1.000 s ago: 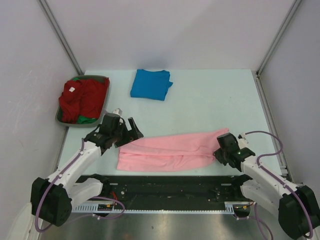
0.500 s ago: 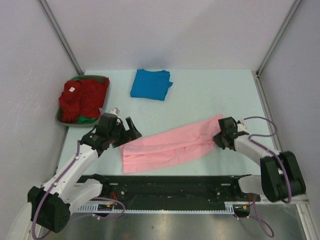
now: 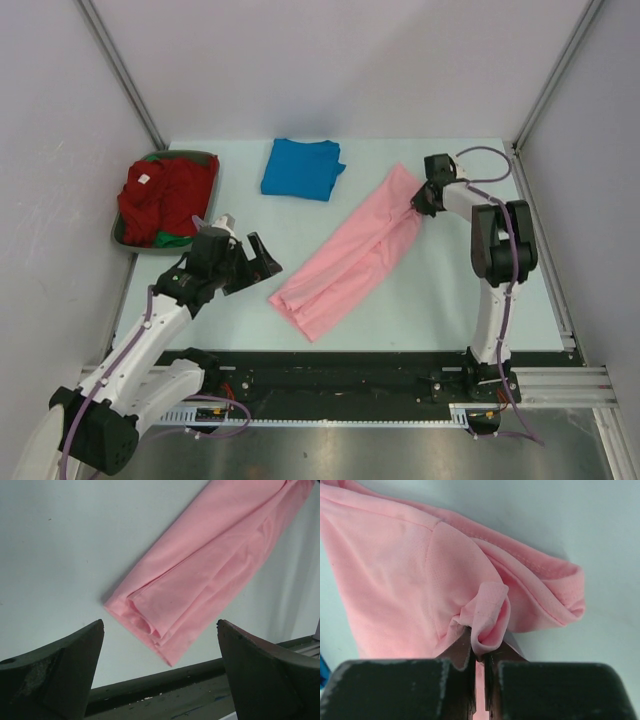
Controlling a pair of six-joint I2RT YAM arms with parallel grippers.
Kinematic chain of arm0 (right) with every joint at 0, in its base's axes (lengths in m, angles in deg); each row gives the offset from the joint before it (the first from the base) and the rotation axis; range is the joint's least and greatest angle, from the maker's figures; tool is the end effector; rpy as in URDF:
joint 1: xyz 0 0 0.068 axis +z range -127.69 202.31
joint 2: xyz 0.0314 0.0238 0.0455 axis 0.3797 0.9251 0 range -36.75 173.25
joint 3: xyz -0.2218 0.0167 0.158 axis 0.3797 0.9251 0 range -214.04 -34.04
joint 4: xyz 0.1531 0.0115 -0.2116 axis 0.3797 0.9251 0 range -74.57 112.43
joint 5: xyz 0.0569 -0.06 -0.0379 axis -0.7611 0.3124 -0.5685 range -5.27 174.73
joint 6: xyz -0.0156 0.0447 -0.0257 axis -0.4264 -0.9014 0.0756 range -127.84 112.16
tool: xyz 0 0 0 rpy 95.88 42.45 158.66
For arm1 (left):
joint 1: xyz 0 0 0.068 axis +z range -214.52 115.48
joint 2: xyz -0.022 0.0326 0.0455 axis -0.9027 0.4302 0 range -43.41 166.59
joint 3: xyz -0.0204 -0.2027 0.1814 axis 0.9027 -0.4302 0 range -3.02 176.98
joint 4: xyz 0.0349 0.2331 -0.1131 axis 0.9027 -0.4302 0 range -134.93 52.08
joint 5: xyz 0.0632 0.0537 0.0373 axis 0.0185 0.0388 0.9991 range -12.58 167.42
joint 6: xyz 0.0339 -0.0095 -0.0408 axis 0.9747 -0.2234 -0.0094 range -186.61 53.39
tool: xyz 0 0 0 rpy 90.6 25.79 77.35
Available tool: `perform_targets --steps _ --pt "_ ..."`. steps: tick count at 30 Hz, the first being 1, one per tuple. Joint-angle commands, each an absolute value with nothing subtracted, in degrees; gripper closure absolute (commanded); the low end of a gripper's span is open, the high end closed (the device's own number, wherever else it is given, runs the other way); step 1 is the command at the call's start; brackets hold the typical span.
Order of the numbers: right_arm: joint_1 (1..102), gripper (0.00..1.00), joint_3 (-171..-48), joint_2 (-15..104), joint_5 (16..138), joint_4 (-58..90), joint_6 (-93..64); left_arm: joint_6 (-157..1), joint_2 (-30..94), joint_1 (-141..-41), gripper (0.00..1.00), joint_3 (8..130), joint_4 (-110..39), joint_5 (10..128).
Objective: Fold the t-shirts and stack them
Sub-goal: Fold the tshirt
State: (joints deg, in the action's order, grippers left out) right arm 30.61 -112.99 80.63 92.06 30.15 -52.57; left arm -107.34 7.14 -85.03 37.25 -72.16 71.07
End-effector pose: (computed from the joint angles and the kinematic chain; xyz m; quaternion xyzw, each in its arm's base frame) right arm 0.4324 0.0585 0.1552 0.3152 0.8930 0.0865 0.3093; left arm 0.1690 -0.0675 0.2560 -0.1405 0.9103 -0.2405 0.3062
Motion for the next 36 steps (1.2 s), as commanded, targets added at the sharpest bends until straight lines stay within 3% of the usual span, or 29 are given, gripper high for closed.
perform_targets --steps 1,3,6,7,13,19,29,36 --pt "31.01 1.0 -129.01 90.67 89.39 34.48 -45.12 -108.36 7.39 -85.35 0.0 38.73 -71.41 70.39" --pt "31.54 1.0 -138.31 96.19 88.42 36.43 -42.41 -108.19 8.0 -85.26 0.0 38.73 -70.89 70.12" --pt "32.68 0.4 -145.81 100.17 90.78 40.03 -39.41 -108.01 8.97 -85.26 0.0 38.9 -70.45 70.04" --pt "32.95 0.01 -148.09 100.1 95.58 40.47 -36.7 -108.01 8.97 -85.26 0.0 38.99 -70.53 69.86" --pt "33.39 0.0 -140.34 86.88 110.99 33.65 -28.59 -108.1 7.22 -85.26 0.0 37.77 -69.75 69.07" --pt "34.27 0.0 -126.87 67.97 112.59 37.56 -29.63 -107.92 8.18 -85.88 0.0 33.81 -65.8 69.15" --pt "45.41 0.0 -92.6 40.64 85.99 36.8 -44.04 -108.62 17.06 -86.76 0.0 29.59 -55.95 70.39" --pt "61.31 0.0 -70.81 24.54 86.12 30.46 -65.81 -108.8 21.11 -86.85 0.0 29.59 -53.04 69.16"
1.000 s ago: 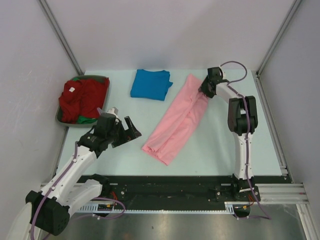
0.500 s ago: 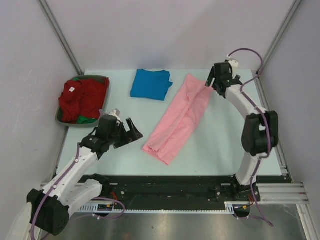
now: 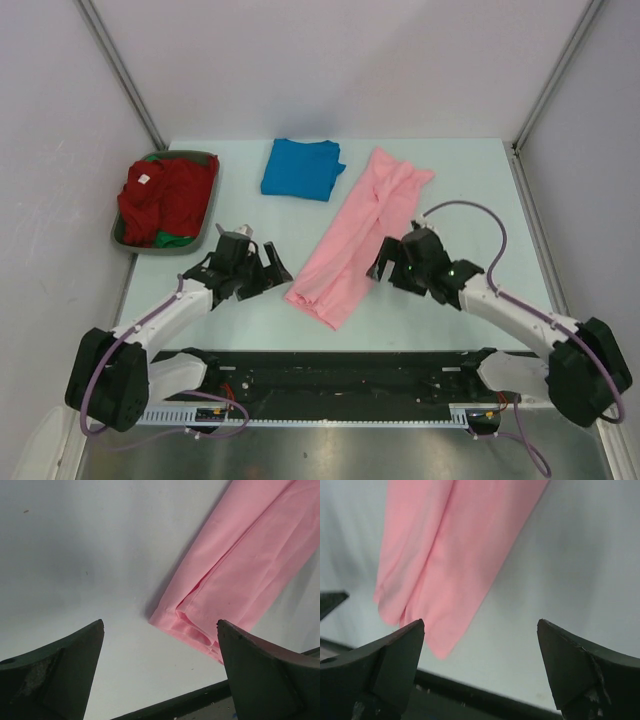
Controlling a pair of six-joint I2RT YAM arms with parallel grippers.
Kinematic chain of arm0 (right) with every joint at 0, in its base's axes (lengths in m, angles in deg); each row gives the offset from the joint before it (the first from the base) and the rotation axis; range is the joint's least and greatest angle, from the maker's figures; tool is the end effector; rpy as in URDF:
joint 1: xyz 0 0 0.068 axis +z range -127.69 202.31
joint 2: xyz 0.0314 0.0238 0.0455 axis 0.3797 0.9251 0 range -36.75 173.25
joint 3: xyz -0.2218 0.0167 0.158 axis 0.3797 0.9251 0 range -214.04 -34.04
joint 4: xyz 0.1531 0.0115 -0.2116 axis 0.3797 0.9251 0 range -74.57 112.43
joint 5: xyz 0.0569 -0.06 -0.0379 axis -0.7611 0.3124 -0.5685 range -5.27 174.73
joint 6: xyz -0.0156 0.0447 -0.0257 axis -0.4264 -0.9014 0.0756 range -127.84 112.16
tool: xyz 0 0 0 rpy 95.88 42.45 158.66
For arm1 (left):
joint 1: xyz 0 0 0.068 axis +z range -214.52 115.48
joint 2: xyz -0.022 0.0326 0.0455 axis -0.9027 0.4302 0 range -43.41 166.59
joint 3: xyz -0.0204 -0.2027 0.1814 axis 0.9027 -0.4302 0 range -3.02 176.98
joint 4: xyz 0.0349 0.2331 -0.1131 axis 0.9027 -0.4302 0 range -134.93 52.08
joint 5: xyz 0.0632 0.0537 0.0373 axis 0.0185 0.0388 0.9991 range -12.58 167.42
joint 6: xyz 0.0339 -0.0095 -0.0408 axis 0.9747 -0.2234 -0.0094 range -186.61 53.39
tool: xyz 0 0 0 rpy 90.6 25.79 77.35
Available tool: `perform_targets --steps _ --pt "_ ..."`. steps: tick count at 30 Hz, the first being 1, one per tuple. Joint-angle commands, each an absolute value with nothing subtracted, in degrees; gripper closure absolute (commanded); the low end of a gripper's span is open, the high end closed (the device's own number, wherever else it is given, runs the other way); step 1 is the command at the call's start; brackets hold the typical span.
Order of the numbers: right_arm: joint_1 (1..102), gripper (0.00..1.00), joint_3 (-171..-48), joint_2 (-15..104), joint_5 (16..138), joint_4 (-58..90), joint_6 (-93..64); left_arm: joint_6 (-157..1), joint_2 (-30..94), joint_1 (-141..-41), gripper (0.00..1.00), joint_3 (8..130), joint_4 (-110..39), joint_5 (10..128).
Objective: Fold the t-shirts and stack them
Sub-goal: Fold the tshirt
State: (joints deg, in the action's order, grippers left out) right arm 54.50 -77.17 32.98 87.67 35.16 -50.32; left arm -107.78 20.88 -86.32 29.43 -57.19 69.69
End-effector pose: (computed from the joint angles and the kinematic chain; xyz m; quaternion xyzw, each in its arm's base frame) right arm 0.2127 0.1317 0.2259 0.0928 0.9233 0.2065 0.3101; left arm 0.1967 -0.0839 0.1880 -0.1361 0.9312 -0.2277 0.2501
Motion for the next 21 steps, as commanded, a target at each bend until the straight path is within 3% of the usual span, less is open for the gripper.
perform_targets --steps 1,9,21 --pt "63.34 0.0 -69.47 23.38 87.09 29.85 -68.29 -109.15 20.32 -86.76 0.0 29.42 -53.04 69.33" --pt "82.15 0.0 -63.39 21.16 101.86 27.57 -83.51 -109.24 15.83 -86.76 0.0 28.89 -55.85 70.74" --pt "84.98 0.02 -63.04 43.74 102.58 10.08 -86.42 -107.66 13.11 -86.67 0.0 28.27 -59.02 71.09"
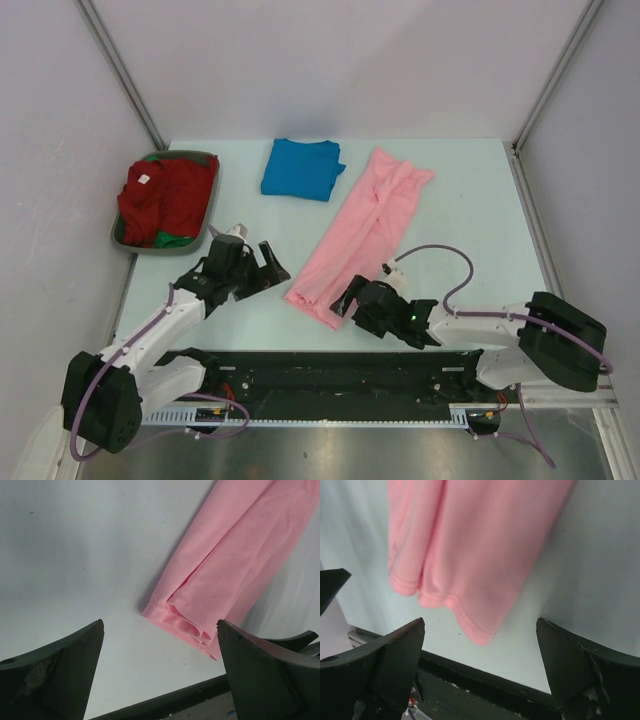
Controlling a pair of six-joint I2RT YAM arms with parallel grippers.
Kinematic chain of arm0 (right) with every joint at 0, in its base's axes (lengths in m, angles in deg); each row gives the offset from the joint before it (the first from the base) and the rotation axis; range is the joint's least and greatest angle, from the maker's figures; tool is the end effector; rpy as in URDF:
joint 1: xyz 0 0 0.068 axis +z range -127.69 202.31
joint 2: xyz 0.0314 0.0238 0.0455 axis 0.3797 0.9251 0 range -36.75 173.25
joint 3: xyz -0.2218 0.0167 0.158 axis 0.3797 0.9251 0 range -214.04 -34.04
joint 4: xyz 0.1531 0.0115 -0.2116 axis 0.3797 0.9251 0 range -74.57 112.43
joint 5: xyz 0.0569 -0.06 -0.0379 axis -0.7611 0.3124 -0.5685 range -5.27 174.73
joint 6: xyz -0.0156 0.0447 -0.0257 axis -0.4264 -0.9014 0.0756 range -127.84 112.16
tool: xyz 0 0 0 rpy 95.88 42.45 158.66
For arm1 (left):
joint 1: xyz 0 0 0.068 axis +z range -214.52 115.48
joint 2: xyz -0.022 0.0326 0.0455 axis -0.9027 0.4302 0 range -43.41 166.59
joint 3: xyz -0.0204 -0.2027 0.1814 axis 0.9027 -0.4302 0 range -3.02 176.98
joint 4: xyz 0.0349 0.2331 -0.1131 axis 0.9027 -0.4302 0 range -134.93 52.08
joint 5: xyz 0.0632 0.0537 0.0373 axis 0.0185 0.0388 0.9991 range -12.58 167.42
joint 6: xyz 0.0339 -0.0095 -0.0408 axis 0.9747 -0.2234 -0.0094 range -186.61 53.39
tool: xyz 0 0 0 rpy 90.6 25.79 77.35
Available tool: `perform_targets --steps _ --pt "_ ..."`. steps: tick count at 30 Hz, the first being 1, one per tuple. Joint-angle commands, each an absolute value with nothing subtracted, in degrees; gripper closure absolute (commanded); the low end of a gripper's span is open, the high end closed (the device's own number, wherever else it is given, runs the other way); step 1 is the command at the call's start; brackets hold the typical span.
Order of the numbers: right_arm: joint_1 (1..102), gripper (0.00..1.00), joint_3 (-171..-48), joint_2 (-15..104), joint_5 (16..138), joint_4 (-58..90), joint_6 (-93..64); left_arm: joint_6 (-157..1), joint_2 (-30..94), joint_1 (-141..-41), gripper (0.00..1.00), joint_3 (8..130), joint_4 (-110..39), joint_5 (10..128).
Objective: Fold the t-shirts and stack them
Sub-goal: Fold the tshirt
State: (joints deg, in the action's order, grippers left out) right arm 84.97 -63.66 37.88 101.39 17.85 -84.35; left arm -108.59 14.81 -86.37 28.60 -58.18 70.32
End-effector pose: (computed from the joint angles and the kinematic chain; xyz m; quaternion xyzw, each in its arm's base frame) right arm 0.1188 0.2075 0.1577 0.1634 0.9089 0.2895 0.2518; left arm 0.1854 -0.0792 0.2021 -0.1398 0.9179 -0.2429 0.2811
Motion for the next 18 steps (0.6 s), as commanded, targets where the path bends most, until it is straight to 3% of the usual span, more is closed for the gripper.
perform_targets --steps 1,7,10,14,18 --pt "84.89 0.02 -63.04 44.89 101.79 7.89 -86.85 -107.57 12.67 -86.58 0.0 28.27 -59.37 71.09" --pt "85.94 0.09 -63.04 52.63 97.57 1.73 -88.0 -107.05 11.09 -86.32 0.0 28.53 -60.95 71.26" --pt "86.74 0.18 -63.13 53.77 97.65 2.24 -88.35 -106.96 10.12 -86.23 0.0 28.53 -61.39 71.53" --pt "86.83 0.6 -63.13 54.92 97.73 3.04 -88.44 -107.04 9.94 -86.23 0.0 28.01 -61.39 71.53" --pt "86.65 0.78 -63.13 55.8 97.91 3.47 -87.91 -107.04 10.03 -86.14 0.0 27.22 -61.13 71.35"
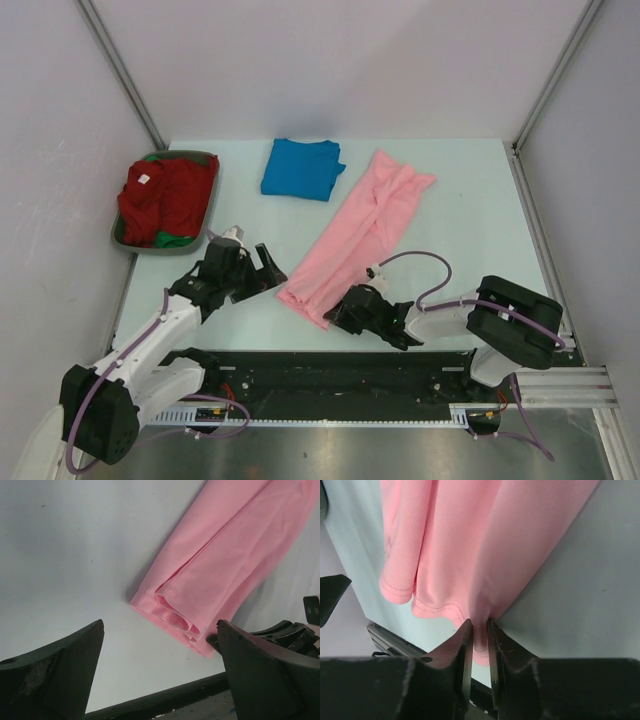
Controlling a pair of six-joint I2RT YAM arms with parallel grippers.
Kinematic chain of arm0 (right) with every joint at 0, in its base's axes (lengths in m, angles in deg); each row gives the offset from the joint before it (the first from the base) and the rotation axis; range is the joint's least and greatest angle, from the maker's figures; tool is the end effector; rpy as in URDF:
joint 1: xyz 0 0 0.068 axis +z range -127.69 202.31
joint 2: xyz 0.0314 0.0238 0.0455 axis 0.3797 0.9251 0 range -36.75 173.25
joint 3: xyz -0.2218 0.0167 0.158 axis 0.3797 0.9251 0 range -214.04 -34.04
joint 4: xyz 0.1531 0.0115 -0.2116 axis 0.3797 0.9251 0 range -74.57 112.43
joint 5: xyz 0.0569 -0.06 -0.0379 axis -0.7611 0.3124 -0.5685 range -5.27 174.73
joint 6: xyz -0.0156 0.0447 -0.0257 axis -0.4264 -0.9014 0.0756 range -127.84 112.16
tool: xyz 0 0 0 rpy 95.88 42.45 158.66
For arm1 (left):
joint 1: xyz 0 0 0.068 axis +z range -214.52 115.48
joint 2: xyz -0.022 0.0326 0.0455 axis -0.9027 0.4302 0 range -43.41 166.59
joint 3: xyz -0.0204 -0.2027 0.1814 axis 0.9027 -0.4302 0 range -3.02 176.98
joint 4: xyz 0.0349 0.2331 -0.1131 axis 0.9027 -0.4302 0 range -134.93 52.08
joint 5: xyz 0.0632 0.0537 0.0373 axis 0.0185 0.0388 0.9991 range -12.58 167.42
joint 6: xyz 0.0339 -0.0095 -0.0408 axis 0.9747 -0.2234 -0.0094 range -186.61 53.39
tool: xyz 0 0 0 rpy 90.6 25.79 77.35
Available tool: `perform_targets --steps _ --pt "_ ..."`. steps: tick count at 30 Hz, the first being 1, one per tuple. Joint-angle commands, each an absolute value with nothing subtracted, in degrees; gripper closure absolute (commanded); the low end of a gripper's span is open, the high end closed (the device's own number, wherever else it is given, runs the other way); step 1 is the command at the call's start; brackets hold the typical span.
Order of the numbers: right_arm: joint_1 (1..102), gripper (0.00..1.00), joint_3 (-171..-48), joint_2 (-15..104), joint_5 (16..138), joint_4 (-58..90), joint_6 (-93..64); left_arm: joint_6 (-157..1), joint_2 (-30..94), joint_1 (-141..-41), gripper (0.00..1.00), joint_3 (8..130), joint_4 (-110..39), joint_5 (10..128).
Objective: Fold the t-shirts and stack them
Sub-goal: Fold the tshirt
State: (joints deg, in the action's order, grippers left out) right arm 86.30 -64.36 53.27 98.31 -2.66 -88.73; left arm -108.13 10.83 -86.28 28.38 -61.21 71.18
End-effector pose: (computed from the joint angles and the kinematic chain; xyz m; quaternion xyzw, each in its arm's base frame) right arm 0.1289 0.2451 0.1242 0.1811 0.8888 0.3555 0.2256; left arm 0.1755 -0.0743 0.2090 -0.1389 0.9160 -0.2387 0.2911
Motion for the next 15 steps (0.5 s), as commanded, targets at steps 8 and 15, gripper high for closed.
perform_targets --steps 8,15 --pt "85.68 1.0 -63.13 52.65 99.58 9.53 -84.93 -107.13 9.68 -86.14 0.0 26.69 -61.13 70.92" --pt "85.86 1.0 -62.87 40.1 106.69 26.66 -82.03 -108.71 8.1 -87.54 0.0 24.5 -59.63 68.54"
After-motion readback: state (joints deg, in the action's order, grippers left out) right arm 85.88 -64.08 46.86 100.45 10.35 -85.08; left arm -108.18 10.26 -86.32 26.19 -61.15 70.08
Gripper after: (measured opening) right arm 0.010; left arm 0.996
